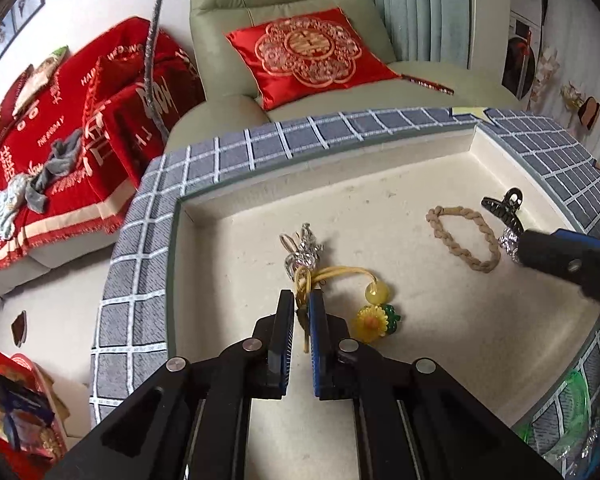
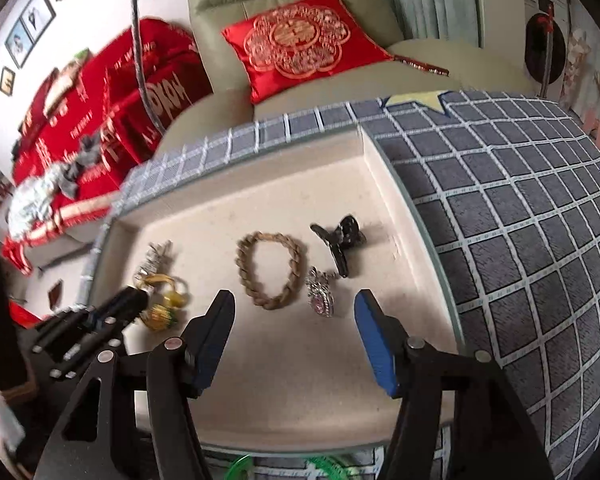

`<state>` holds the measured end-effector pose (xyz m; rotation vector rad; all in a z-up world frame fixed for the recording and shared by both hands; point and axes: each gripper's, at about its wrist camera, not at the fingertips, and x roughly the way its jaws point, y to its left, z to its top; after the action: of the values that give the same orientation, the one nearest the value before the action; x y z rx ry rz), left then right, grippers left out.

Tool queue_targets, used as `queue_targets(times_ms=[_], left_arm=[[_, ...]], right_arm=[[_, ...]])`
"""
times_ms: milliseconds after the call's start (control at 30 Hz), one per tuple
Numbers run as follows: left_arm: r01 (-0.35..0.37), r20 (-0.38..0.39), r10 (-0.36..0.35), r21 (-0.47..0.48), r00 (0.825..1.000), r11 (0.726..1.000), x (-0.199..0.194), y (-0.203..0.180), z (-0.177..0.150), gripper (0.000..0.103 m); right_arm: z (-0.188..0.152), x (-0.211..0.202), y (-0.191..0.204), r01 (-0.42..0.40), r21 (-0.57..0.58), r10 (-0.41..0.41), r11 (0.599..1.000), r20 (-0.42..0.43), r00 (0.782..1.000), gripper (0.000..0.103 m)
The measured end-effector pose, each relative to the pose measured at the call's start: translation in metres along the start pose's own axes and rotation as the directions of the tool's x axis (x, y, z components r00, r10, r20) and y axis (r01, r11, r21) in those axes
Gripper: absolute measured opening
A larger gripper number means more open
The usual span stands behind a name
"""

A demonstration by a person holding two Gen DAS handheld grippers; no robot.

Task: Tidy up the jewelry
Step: 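Open both tools to drop the star clip and yellow-cord bracelet into the tray, then withdraw both tools from the tray toward the remaining jewelry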

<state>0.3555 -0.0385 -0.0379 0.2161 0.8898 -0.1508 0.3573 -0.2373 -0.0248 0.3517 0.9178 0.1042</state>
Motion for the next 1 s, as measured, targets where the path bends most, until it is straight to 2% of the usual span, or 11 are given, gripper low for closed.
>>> queue_targets(times_ms=[400,567,900,967,1000], left_arm=[[0.022,0.048,-0.02,-0.032,0.999,0.999,-0.014,0.005,0.004,0.022],[0.031,0.086,-0.028,-0.031,0.996,0.999,-0.023,0.005,0.007,0.022],[0.085,0.094,-0.08,-0.049,0.992,0.995,-0.027,0.007,0.01,0.024],[0.093,0.094,-0.086,-0.065,0.992,0.994,-0.031,0.009,0.01,0.103],[0.08,0.122,-0.07,-0.081,0.99,0.994,-0.034,0.011,0.008,0.103]], right_arm=[[-0.025,-0.062,-0.007,-0.02,0.07,0.015,0.997,0.083,0.996,0.067],[-0.039,-0.076,-0.012,-0.027,0.09,0.02,0.996,0.081,0.997,0.067],[-0.061,-0.091,-0.023,-0.031,0.14,0.02,0.99,0.075,0.997,0.067],[-0.063,-0.091,-0.023,-0.026,0.137,0.016,0.99,0.07,0.997,0.067],[-0.064,-0.091,-0.022,-0.025,0.135,0.016,0.991,0.067,0.998,0.067]])
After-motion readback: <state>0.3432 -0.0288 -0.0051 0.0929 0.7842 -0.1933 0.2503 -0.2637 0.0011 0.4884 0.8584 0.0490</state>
